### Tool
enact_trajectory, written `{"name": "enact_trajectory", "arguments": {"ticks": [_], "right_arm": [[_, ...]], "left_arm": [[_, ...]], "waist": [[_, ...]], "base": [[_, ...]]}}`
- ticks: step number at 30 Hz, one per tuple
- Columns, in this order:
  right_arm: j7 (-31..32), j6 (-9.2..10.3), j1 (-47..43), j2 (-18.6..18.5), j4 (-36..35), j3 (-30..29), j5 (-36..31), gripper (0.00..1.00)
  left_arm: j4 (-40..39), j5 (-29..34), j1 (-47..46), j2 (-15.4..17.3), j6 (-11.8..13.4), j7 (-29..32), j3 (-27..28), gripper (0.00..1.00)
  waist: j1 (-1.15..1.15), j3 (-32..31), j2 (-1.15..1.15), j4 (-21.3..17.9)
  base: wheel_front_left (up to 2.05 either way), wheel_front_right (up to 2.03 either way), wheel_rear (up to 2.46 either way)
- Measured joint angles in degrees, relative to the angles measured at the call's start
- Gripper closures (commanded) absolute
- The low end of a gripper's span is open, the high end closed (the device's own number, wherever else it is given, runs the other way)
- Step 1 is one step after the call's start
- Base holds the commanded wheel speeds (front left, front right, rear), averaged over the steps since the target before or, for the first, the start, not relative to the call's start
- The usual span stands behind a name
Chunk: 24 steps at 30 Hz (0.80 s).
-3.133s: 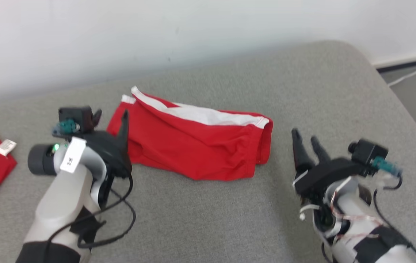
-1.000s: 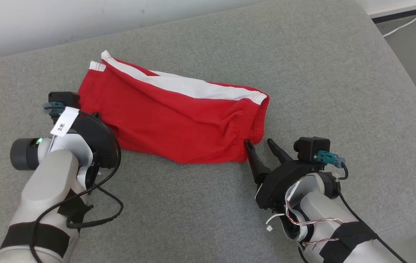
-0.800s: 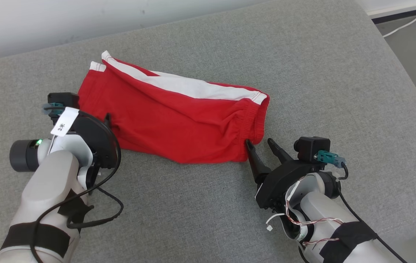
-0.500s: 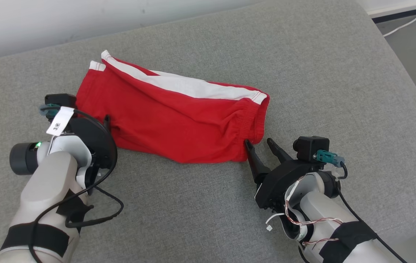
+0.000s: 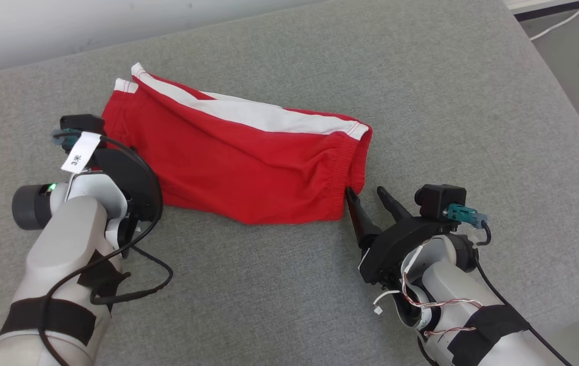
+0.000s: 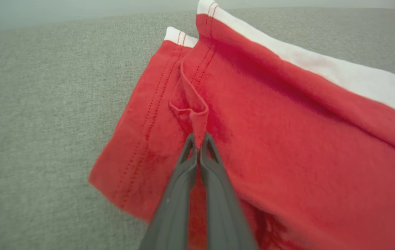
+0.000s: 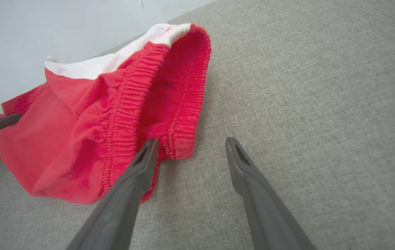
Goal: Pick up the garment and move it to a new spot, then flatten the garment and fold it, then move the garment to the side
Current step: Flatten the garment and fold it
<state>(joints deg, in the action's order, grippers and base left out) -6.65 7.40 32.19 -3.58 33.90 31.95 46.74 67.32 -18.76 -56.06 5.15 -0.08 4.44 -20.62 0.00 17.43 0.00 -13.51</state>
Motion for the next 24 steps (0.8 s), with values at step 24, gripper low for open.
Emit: {"name": "enact_trajectory", "arguments": {"ticks": [24], "right_arm": [[0.48,0.00,-0.66,-0.15,-0.02,-2.97,-2.03,0.00]], "left_arm": [[2.09,-0.56,0.73,-0.13,0.04,-0.44,0.41,0.78]], "waist": [[0.00,-1.28,0.00,3.14]], "base": [[0.00,0.00,0.00]]}}
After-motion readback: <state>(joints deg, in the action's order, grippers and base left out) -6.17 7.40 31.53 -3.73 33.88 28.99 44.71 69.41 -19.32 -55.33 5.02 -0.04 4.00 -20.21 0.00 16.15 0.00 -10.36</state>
